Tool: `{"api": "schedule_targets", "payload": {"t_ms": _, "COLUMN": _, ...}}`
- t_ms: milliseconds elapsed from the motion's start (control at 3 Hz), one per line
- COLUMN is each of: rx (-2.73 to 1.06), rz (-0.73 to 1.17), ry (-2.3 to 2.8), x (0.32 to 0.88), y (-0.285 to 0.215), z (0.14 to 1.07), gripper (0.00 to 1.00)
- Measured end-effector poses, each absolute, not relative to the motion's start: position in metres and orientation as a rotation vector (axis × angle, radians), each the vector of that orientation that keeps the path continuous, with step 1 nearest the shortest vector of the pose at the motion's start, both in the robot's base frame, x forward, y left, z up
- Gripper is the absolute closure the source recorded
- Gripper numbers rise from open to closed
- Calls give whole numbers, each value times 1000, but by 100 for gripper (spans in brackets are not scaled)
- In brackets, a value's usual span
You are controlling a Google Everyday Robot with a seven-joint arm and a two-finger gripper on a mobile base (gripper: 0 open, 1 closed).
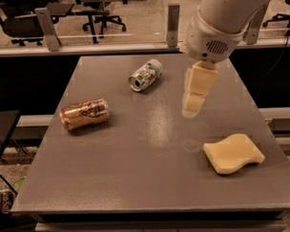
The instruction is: Place orange can upright
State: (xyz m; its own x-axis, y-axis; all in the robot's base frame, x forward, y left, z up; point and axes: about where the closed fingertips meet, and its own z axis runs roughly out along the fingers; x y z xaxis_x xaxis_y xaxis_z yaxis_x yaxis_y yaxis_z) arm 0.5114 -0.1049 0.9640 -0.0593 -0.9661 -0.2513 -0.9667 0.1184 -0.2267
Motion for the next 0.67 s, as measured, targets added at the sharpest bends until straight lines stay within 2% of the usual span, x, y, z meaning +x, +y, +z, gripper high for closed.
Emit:
{"api": "schedule_targets", "payload": {"t_ms": 333, "rx": -1962, "rz": 30, "ry": 2009, "x": 545, "y": -44, "z": 951, "gripper": 0}}
{"api": "schedule_targets", "payload": {"t_ms": 667, "rx": -2016, "rz": 45, "ry": 1976, "x": 560, "y": -10, "z": 944, "gripper": 0}}
